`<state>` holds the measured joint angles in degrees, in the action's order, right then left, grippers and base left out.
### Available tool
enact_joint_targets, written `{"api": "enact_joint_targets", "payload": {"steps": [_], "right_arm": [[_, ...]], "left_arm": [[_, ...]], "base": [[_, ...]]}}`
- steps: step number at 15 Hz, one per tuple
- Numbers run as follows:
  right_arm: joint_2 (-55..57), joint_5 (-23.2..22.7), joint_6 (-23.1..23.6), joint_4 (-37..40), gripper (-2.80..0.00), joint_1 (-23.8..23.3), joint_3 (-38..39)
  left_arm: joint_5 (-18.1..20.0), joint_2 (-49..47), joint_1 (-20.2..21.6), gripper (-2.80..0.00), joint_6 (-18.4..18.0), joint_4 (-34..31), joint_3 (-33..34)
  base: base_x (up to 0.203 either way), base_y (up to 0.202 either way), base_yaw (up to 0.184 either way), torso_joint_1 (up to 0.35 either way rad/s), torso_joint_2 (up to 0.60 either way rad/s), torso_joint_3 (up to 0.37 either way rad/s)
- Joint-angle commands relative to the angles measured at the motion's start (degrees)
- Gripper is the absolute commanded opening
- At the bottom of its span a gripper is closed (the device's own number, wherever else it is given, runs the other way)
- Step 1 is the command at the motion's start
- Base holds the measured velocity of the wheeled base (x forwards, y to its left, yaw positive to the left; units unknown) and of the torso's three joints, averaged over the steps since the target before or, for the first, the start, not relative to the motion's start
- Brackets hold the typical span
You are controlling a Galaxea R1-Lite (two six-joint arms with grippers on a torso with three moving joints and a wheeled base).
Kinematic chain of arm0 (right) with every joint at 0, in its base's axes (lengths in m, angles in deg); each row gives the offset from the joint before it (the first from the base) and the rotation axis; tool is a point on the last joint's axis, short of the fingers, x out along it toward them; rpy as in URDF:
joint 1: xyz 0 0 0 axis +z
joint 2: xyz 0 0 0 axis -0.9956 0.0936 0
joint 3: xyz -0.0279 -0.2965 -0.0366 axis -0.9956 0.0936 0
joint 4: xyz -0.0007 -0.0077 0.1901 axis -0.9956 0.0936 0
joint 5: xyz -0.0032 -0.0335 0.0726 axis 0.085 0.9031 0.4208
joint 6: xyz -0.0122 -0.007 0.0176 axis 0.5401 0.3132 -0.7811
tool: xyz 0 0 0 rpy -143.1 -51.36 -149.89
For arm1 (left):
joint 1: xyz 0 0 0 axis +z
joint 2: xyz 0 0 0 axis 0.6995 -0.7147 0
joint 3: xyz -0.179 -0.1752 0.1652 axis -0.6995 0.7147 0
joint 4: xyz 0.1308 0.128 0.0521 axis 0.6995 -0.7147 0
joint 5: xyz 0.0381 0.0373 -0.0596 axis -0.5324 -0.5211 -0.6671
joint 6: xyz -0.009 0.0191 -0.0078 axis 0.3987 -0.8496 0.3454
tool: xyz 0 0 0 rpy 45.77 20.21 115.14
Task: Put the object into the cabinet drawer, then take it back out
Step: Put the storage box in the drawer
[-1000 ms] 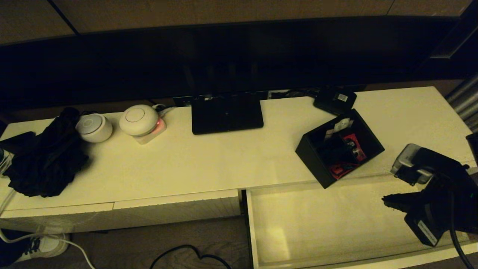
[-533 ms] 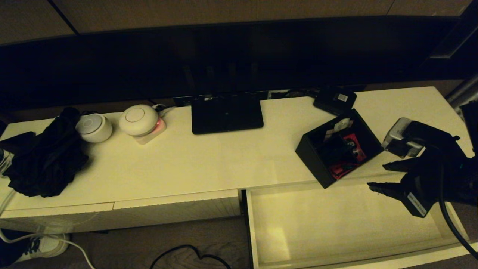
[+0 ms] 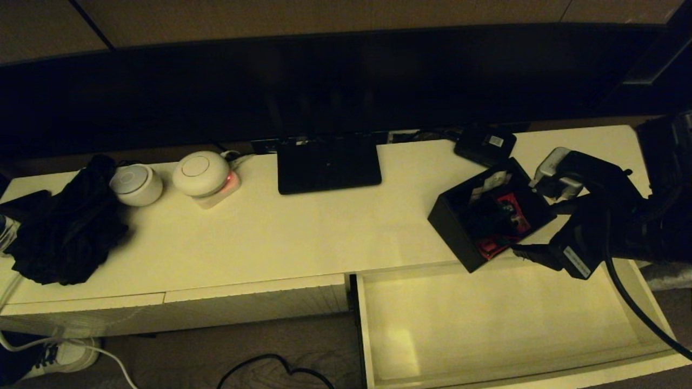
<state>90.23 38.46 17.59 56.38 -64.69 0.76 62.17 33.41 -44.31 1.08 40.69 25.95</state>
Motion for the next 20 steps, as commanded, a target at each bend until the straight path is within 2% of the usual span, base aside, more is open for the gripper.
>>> {"api": "enact_joint_targets", "payload": {"steps": [1,4,13,16,20], "right_arm": [[2.32,0.10,1.08,-1.76,0.00,-2.28,0.09],[4.41,0.02,2.48,-3.67,0.00,-2.99,-0.84],[7.98,-0.78,2.48,-4.93,0.00,-2.72,-6.60],[9.31,-1.21,2.19,-5.16,0.00,-2.62,-5.88],[10.94,-2.56,2.01,-9.11,0.00,-2.71,-5.35]], "left_arm": [[-0.06,0.00,0.01,-2.80,0.00,0.00,0.18],[-0.06,0.00,0.01,-2.80,0.00,0.00,0.18],[0.02,0.00,0.01,-2.80,0.00,0.00,0.18],[0.02,0.00,0.01,-2.80,0.00,0.00,0.18],[-0.03,0.00,0.01,-2.80,0.00,0.00,0.18]], "base": [[0.000,0.000,0.000,0.000,0.00,0.000],[0.000,0.000,0.000,0.000,0.00,0.000],[0.000,0.000,0.000,0.000,0.00,0.000],[0.000,0.000,0.000,0.000,0.00,0.000],[0.000,0.000,0.000,0.000,0.00,0.000]]}}
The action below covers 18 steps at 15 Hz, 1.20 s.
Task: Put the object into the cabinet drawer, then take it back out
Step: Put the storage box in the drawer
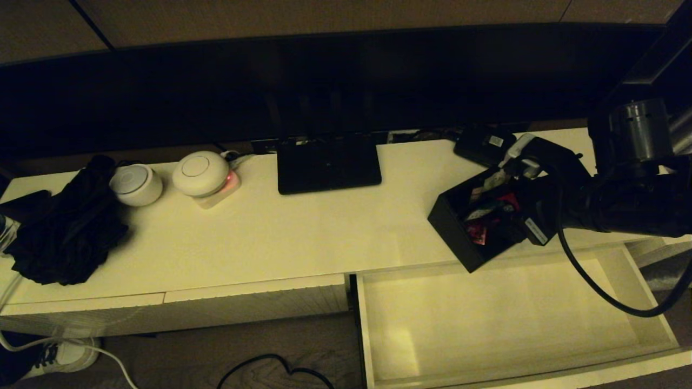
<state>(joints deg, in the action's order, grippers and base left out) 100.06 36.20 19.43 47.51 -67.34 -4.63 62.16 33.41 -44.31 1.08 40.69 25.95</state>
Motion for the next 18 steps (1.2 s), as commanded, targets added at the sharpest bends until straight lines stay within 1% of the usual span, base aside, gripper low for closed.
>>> {"api": "enact_joint_targets", "payload": {"steps": [1,7,9,12,15,18], "right_arm": [[1.49,-0.37,0.17,-0.47,0.00,-0.06,-0.17],[2.73,-1.07,0.51,-1.45,0.00,-0.25,-0.80],[2.31,-1.26,0.82,-3.14,0.00,-1.09,-0.72],[3.05,-1.97,2.37,-3.61,0.00,-2.89,-1.14],[4.33,-2.56,2.38,-6.05,0.00,-3.14,-0.12],[5.21,-2.87,2.29,-6.43,0.00,-2.96,-0.26]], "left_arm": [[0.00,0.00,0.01,-2.80,0.00,0.00,0.18],[-0.04,0.00,0.01,-2.80,0.00,0.00,0.18],[-0.04,0.00,0.01,-2.80,0.00,0.00,0.18],[-0.04,0.00,0.01,-2.80,0.00,0.00,0.18],[0.03,0.00,0.01,-2.80,0.00,0.00,0.18],[0.04,0.00,0.01,-2.80,0.00,0.00,0.18]], "base": [[0.000,0.000,0.000,0.000,0.00,0.000],[0.000,0.000,0.000,0.000,0.00,0.000],[0.000,0.000,0.000,0.000,0.00,0.000],[0.000,0.000,0.000,0.000,0.00,0.000],[0.000,0.000,0.000,0.000,0.00,0.000],[0.000,0.000,0.000,0.000,0.00,0.000]]}}
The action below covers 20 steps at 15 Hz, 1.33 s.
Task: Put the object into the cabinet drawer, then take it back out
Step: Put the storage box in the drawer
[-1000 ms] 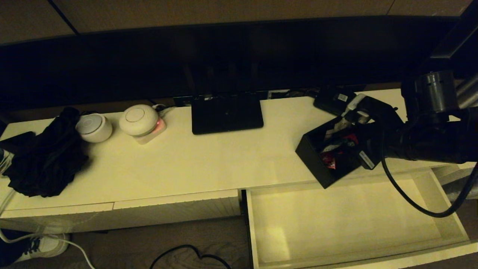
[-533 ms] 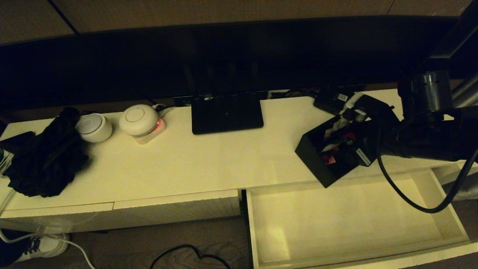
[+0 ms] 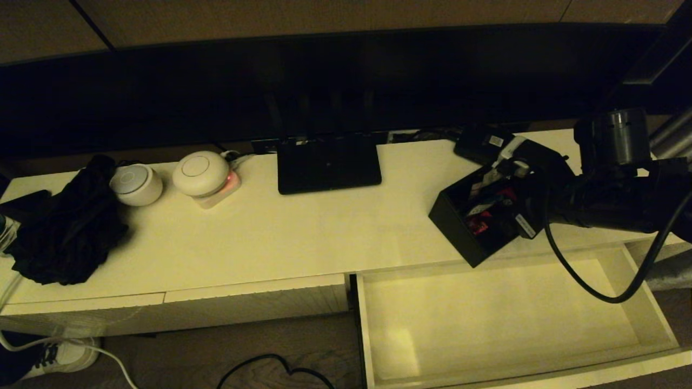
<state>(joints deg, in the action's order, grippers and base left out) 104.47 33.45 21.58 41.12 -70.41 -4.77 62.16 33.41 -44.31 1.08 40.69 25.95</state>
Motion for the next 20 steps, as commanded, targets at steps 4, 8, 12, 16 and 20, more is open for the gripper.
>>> {"api": "enact_joint_targets", "payload": {"steps": [4,8,12,16,20], "right_arm": [[0.97,-1.04,-0.31,0.49,0.00,0.64,-0.86],[0.71,-1.04,-0.62,0.84,0.00,1.10,-1.08],[0.99,-2.17,-4.02,1.17,0.00,1.60,-1.91],[0.80,-4.36,-7.80,4.49,0.00,1.54,-3.11],[1.17,-4.82,-10.97,6.29,0.00,1.52,-3.49]], "left_arm": [[-0.04,0.00,0.01,-2.80,0.00,0.00,0.18],[0.04,0.00,0.01,-2.80,0.00,0.00,0.18],[-0.01,0.00,0.01,-2.80,0.00,0.00,0.18],[-0.04,0.00,0.01,-2.80,0.00,0.00,0.18],[-0.04,0.00,0.01,-2.80,0.00,0.00,0.18]], "base": [[0.000,0.000,0.000,0.000,0.00,0.000],[0.000,0.000,0.000,0.000,0.00,0.000],[0.000,0.000,0.000,0.000,0.00,0.000],[0.000,0.000,0.000,0.000,0.00,0.000],[0.000,0.000,0.000,0.000,0.00,0.000]]}}
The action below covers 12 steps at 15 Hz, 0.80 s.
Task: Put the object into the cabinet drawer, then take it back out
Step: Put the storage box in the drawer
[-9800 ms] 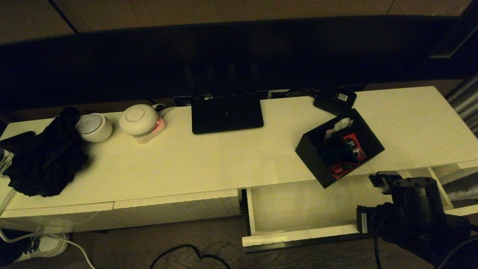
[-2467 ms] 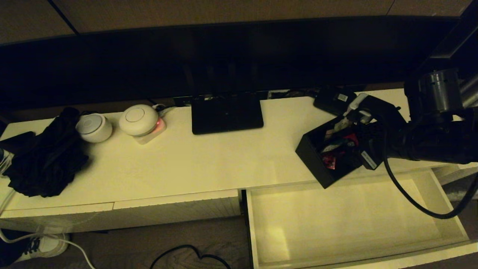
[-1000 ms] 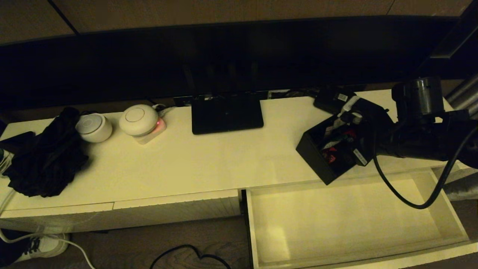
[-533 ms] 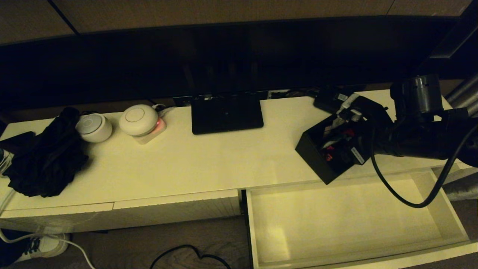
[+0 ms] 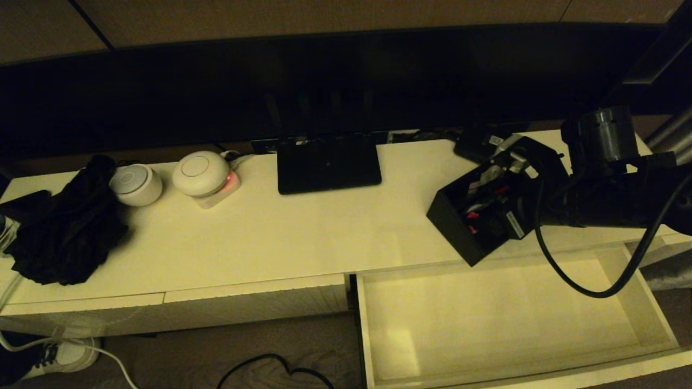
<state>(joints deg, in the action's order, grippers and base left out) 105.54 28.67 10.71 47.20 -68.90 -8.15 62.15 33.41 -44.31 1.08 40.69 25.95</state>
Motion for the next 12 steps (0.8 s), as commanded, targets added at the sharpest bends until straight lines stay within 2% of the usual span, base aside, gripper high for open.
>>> {"api": "enact_joint_targets", "payload": {"steps": [1,7,12], "right_arm": [[0.33,-0.04,-0.31,0.21,0.00,0.01,-0.03],[1.22,-0.04,-0.33,-0.23,0.00,-0.16,0.33],[1.04,-0.66,2.03,-0.84,0.00,-0.78,0.16]], "left_arm": [[-0.04,0.00,0.01,-2.80,0.00,0.00,0.18],[-0.04,0.00,0.01,-2.80,0.00,0.00,0.18],[-0.04,0.00,0.01,-2.80,0.00,0.00,0.18]], "base": [[0.000,0.000,0.000,0.000,0.00,0.000],[0.000,0.000,0.000,0.000,0.00,0.000],[0.000,0.000,0.000,0.000,0.00,0.000]]}}
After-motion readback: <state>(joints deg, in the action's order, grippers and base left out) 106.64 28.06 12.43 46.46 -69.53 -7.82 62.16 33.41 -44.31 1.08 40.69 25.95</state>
